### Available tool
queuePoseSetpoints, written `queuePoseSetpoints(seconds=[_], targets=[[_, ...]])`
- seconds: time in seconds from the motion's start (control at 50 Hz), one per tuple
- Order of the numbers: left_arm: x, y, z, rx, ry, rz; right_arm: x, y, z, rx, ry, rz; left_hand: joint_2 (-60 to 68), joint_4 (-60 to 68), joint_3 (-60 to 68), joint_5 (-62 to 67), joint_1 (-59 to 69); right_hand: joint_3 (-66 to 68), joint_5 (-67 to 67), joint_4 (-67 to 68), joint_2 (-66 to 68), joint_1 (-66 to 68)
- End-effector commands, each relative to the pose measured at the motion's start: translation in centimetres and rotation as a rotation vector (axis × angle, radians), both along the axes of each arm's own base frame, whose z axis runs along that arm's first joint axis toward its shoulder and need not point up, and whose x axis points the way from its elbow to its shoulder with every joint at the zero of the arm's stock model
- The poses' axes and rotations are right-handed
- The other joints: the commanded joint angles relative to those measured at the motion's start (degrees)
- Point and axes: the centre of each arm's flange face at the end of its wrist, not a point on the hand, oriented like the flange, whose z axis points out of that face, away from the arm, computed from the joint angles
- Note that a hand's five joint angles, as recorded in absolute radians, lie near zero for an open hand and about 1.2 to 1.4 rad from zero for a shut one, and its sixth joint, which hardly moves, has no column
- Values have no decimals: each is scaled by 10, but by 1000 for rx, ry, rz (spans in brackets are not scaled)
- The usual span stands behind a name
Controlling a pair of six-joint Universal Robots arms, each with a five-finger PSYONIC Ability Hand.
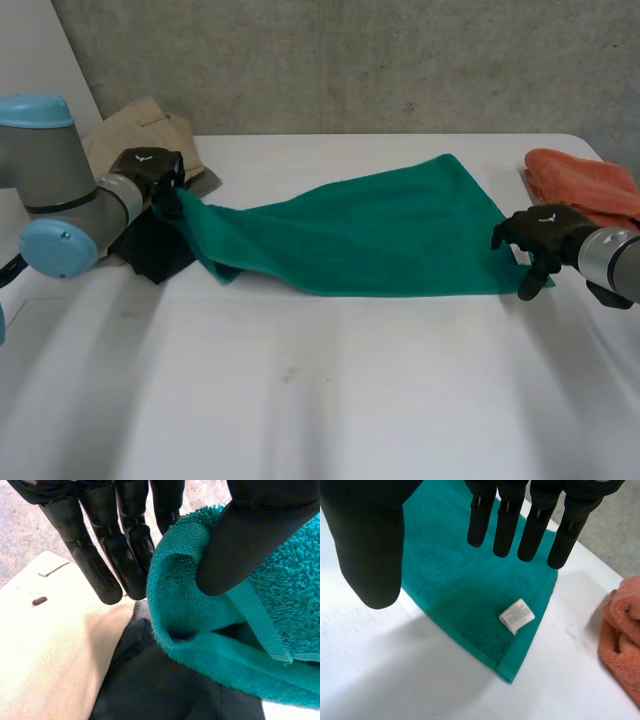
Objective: Fold the laundry.
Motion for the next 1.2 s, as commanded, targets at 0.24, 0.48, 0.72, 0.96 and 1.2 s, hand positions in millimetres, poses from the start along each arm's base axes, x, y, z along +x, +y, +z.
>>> queuePoseSetpoints(seconds=[0.24, 0.48, 0.72, 0.96, 1.2], targets=[[2, -7, -3, -13, -18, 25, -4, -28, -47, -62, 9, 71, 116, 113, 119, 139, 139, 56, 74, 60, 61, 56], [0, -5, -2, -12, -18, 20, 1, -39, -55, -120, 24, 86, 116, 113, 119, 139, 139, 76, 95, 80, 81, 76], [3, -2, 2, -12, -17, 20, 12, -50, -63, -172, 35, 93, 116, 113, 119, 139, 139, 83, 101, 86, 88, 83], [2, 1, 5, -10, -16, 9, 14, -48, -44, -165, 19, 64, 116, 113, 119, 139, 139, 75, 93, 78, 80, 74], [0, 3, 7, -13, -16, 6, 8, -27, -42, -47, 67, 86, 116, 113, 119, 139, 139, 73, 91, 76, 78, 73]])
